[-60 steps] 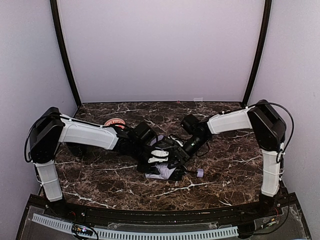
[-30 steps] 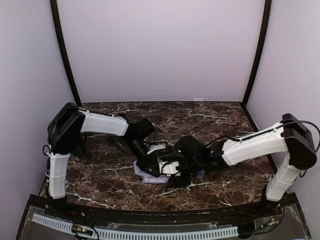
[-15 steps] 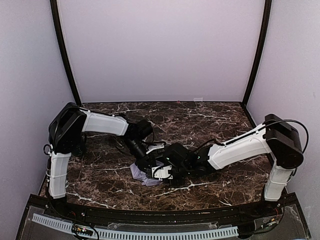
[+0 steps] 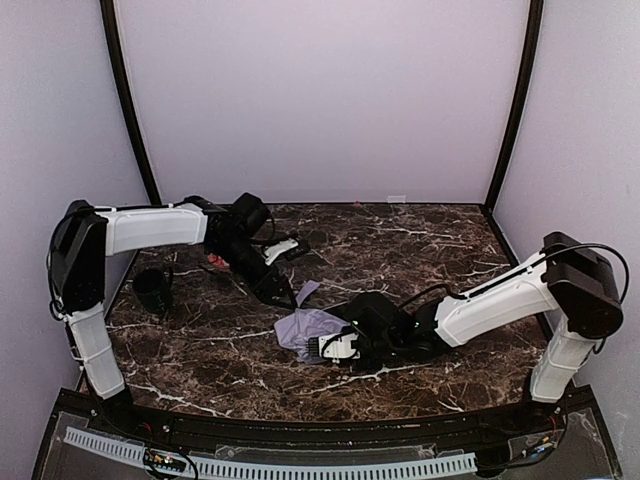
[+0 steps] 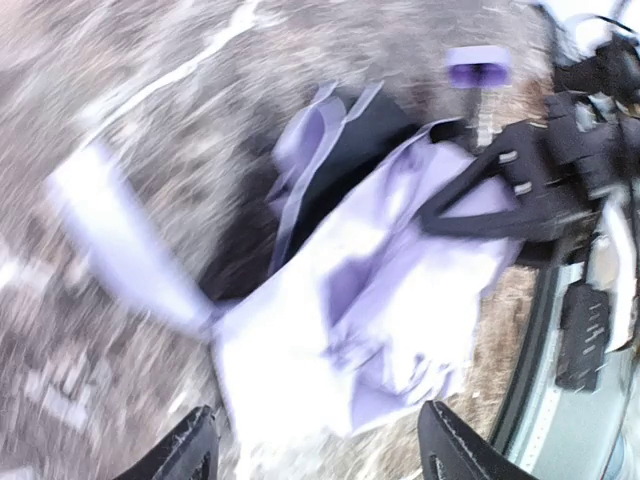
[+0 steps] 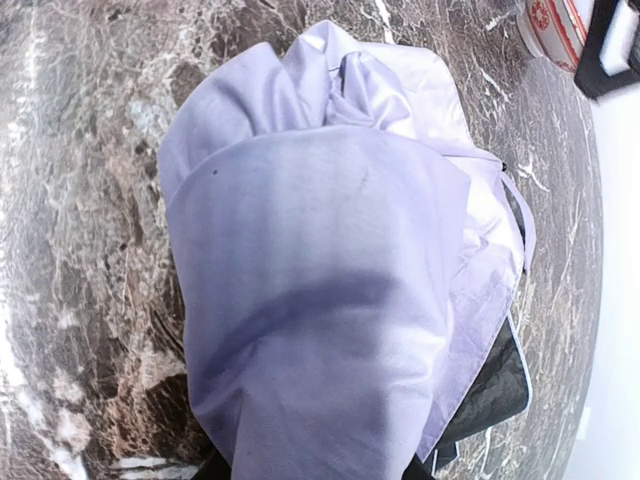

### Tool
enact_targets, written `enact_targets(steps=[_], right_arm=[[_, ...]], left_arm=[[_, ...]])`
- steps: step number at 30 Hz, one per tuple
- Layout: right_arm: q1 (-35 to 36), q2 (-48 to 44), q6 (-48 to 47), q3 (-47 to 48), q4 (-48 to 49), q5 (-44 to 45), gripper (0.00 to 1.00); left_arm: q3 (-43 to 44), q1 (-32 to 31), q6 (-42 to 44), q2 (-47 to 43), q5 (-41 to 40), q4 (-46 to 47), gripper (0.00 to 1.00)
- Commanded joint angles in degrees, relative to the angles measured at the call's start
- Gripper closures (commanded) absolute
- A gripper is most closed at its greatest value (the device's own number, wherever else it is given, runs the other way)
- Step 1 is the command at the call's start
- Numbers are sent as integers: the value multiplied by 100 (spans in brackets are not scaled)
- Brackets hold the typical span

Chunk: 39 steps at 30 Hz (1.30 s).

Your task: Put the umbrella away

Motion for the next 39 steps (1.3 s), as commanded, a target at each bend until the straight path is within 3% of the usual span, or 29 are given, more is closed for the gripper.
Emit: enact_targets(steps=[1, 4, 11, 18, 21, 22, 30, 39], right_arm=[[2, -81, -322, -216, 131, 127, 99], [7, -60, -374, -260, 140, 82, 99], [12, -10, -330, -239, 200, 153, 99], [6, 3, -368, -182, 265, 255, 99], [2, -22, -399, -179, 282, 206, 100], [8, -29, -406, -168, 290, 192, 100], [208, -267, -912, -148, 209, 8, 100], [454, -130, -1424, 131, 248, 37, 100]], left_arm=[[-781, 190, -712, -79, -1166, -15, 29], [-896, 261, -702, 200, -1461, -96, 26], [-706, 143, -436, 622, -563, -45, 28], [-544, -148, -277, 850, 93, -89, 56], [-492, -164, -217, 894, 59, -64, 96], [-470, -160, -204, 899, 59, -40, 100], [238, -161, -124, 352, -397, 873, 100], [1896, -575, 311, 1272, 272, 223, 100]])
